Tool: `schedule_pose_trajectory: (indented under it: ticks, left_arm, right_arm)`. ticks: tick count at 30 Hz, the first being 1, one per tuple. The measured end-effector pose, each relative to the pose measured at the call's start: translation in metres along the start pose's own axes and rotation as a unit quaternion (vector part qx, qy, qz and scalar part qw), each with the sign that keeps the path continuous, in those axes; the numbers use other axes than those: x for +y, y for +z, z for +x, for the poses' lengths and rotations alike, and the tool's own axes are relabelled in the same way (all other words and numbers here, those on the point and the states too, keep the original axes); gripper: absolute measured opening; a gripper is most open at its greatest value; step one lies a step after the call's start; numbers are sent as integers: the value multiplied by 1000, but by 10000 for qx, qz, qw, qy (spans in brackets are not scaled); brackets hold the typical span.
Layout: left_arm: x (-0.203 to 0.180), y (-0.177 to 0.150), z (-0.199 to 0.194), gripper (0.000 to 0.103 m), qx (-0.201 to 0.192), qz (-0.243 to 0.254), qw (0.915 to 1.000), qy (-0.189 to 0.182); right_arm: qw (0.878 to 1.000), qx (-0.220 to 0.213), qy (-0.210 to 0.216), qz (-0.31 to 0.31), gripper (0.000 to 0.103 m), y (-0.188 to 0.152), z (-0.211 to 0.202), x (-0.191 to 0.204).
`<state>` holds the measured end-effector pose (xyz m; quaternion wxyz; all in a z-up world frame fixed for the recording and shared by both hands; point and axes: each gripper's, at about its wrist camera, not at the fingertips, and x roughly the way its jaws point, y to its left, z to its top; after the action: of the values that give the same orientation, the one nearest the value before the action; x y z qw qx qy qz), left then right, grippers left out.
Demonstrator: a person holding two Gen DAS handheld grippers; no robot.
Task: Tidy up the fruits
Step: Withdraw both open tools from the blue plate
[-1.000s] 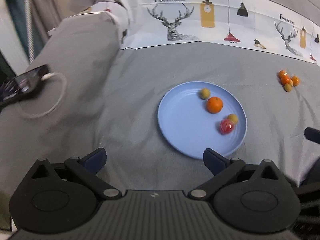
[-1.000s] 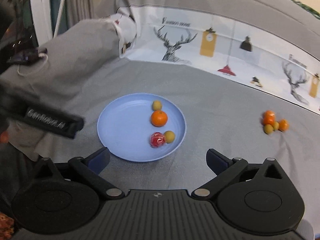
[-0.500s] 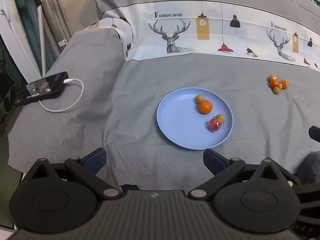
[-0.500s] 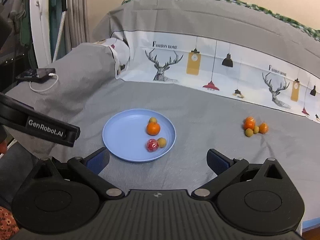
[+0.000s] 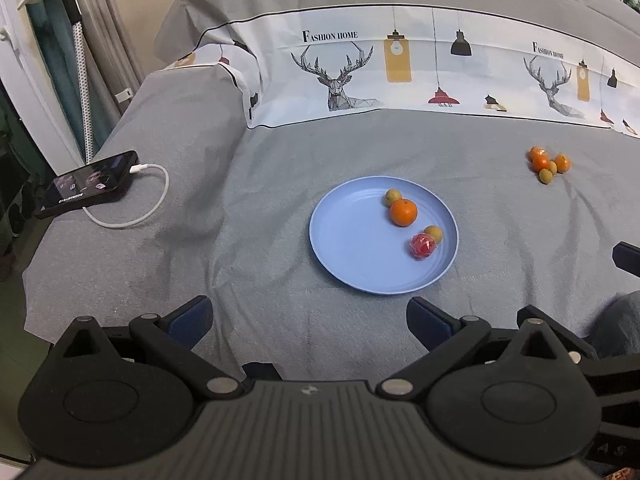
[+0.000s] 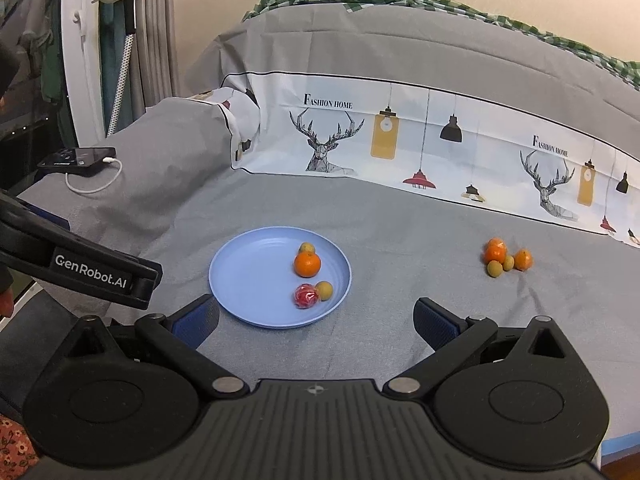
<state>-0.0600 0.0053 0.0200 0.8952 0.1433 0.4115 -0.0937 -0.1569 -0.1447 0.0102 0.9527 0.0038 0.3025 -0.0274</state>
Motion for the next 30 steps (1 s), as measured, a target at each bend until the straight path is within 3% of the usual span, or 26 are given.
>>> schedule_pose_trajectory:
  ticks: [30]
  left_arm:
    - [-4, -1, 14, 103, 170, 56, 9998, -3]
  right_arm:
    - [9996, 249, 92, 19, 102, -1, 15, 0]
